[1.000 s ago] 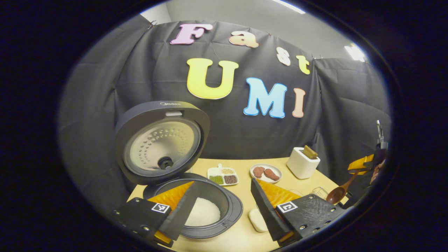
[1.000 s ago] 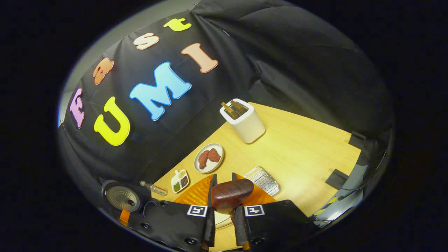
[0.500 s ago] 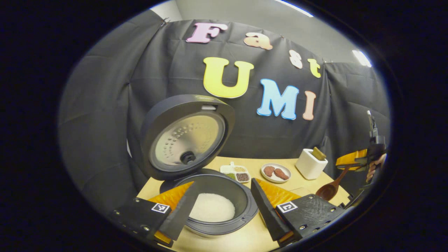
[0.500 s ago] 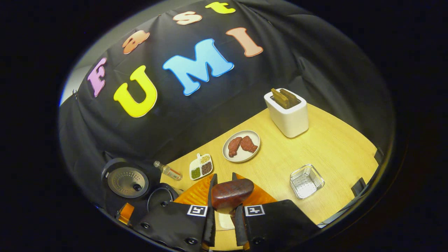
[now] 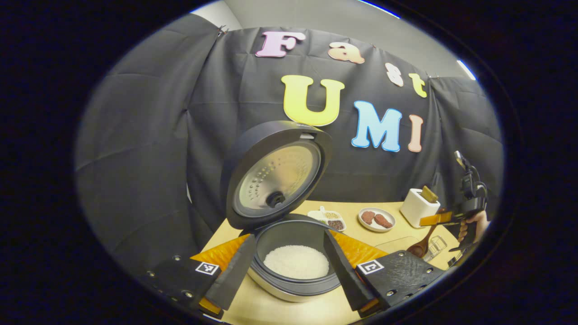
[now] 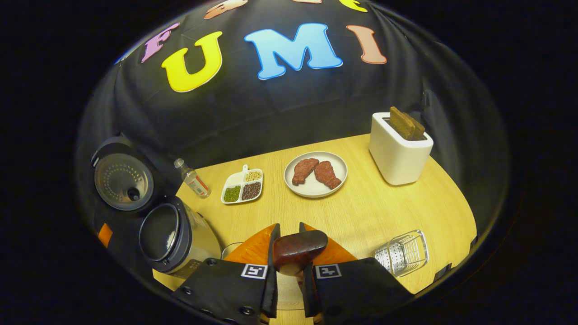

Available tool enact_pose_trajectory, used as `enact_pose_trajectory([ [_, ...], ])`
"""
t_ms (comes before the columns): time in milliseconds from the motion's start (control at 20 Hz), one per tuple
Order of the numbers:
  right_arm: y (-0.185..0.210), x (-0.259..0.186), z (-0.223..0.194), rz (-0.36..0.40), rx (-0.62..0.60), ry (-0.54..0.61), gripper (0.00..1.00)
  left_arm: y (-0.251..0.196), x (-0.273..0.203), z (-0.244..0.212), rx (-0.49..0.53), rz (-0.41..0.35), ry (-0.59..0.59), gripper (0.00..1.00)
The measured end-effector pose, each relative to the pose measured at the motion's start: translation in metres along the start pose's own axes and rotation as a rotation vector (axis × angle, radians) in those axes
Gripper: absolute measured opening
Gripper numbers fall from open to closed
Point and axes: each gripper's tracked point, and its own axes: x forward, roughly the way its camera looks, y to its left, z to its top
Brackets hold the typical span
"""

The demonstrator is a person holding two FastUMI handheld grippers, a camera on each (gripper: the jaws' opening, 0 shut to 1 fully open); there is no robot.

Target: Close the left gripper, press the button to open the rice cooker; take a wooden spoon from the chopstick holder with the right hand, scoop a spoonful of rice and pour it into the rice cooker, then put the wooden spoon back into the chopstick holder.

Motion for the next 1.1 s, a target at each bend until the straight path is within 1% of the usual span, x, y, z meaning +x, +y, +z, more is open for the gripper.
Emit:
enact_pose_trajectory([
  [100, 0.003, 0.012, -0.019, -0.009, -0.006, 0.044, 0.24, 0.005, -0.001, -0.003, -0.001, 0.018, 0.001, 0.94],
  [200, 0.013, 0.018, -0.031, 0.013, 0.039, 0.065, 0.24, 0.007, -0.005, -0.003, -0.009, 0.025, 0.004, 0.94],
  [250, 0.020, 0.020, -0.034, 0.025, 0.072, 0.074, 0.22, 0.008, -0.006, -0.004, -0.012, 0.026, 0.005, 0.94],
  [300, 0.027, 0.020, -0.039, 0.042, 0.097, 0.089, 0.25, 0.008, -0.005, -0.007, -0.012, 0.027, 0.005, 0.94],
  [400, 0.041, 0.021, -0.045, 0.070, 0.122, 0.112, 0.24, 0.008, -0.007, -0.007, -0.004, 0.029, 0.007, 0.94],
  [500, 0.046, 0.025, -0.048, 0.075, 0.143, 0.126, 0.24, 0.005, -0.007, -0.006, -0.002, 0.027, 0.002, 0.94],
  [550, 0.050, 0.025, -0.048, 0.080, 0.162, 0.138, 0.21, 0.004, -0.009, -0.005, -0.003, 0.024, -0.002, 0.94],
  [600, 0.055, 0.025, -0.051, 0.091, 0.185, 0.153, 0.25, 0.003, -0.009, -0.004, -0.003, 0.023, -0.004, 0.95],
  [750, 0.069, 0.026, -0.054, 0.125, 0.274, 0.196, 0.25, 0.004, -0.011, -0.004, -0.003, 0.024, -0.008, 0.94],
  [850, 0.076, 0.026, -0.054, 0.139, 0.305, 0.212, 0.25, 0.004, -0.012, -0.003, -0.004, 0.028, -0.012, 0.94],
  [900, 0.077, 0.024, -0.054, 0.136, 0.311, 0.214, 0.21, 0.004, -0.013, -0.002, -0.006, 0.028, -0.013, 0.94],
  [950, 0.077, 0.023, -0.054, 0.130, 0.318, 0.217, 0.25, 0.003, -0.014, -0.003, -0.007, 0.028, -0.015, 0.94],
  [1000, 0.080, 0.022, -0.056, 0.131, 0.332, 0.222, 0.21, 0.003, -0.016, -0.004, -0.009, 0.029, -0.014, 0.94],
  [1100, 0.086, 0.017, -0.056, 0.152, 0.359, 0.233, 0.21, 0.003, -0.018, -0.007, -0.009, 0.032, -0.008, 0.94],
])
